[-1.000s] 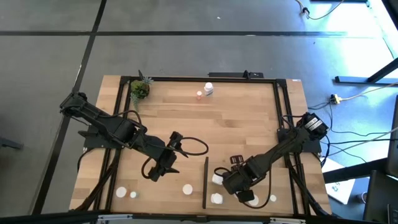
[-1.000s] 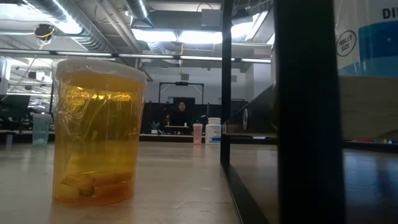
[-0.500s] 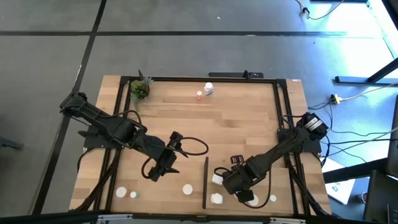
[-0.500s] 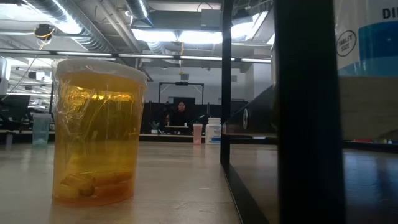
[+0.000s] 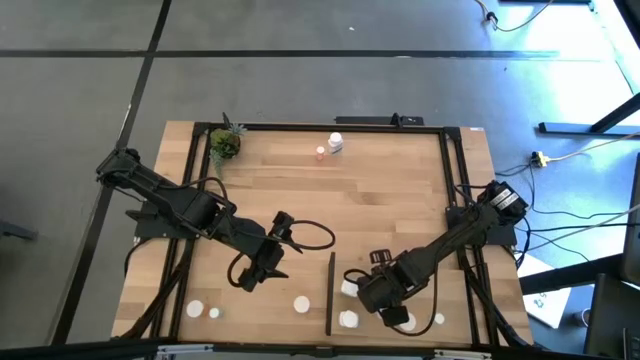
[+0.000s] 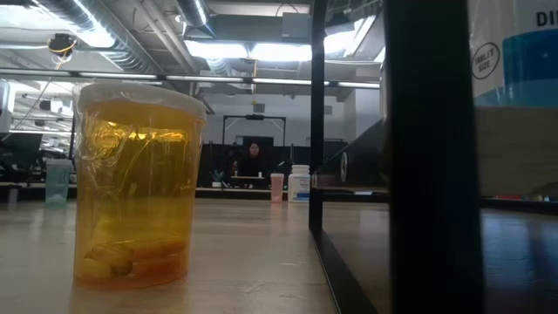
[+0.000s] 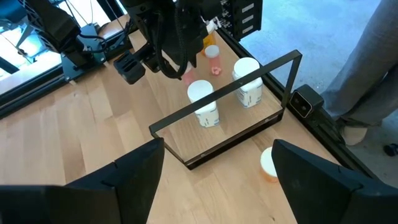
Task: Pick and place medicine bottles onto shelf by color
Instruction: Put the top right pink pill bottle on the shelf
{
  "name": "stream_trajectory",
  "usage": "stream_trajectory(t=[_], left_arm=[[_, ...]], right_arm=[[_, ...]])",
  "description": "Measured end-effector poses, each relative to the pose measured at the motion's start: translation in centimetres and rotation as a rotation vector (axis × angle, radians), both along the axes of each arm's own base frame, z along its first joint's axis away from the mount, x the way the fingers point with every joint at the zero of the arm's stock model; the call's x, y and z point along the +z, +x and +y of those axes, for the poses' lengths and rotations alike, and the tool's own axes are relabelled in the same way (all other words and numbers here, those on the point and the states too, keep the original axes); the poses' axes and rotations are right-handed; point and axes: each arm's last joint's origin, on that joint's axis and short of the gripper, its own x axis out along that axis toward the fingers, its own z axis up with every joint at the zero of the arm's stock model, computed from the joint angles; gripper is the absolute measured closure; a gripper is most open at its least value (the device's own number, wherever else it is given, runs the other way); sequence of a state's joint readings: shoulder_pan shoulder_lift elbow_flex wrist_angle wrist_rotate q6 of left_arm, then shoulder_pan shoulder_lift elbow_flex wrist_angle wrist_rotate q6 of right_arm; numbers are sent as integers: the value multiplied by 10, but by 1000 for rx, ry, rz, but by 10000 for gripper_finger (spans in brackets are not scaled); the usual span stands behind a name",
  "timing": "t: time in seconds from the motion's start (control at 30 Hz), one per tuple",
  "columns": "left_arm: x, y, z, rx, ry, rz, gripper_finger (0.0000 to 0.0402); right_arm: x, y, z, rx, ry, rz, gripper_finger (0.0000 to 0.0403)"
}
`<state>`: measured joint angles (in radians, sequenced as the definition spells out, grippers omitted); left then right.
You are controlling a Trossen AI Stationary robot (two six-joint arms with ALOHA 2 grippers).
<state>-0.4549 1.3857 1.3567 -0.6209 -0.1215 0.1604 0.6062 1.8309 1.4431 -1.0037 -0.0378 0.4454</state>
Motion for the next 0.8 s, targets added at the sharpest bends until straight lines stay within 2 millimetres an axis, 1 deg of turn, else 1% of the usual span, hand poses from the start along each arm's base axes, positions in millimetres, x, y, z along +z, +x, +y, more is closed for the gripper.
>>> stream_trajectory(t=[0.47, 0.8], left_arm=[[0, 0, 0, 0, 0, 0, 109], [0, 0, 0, 0, 0, 0, 109]], right_arm=[[1, 0, 1, 13, 19, 1, 230], [14, -4, -2, 11, 35, -37, 230]])
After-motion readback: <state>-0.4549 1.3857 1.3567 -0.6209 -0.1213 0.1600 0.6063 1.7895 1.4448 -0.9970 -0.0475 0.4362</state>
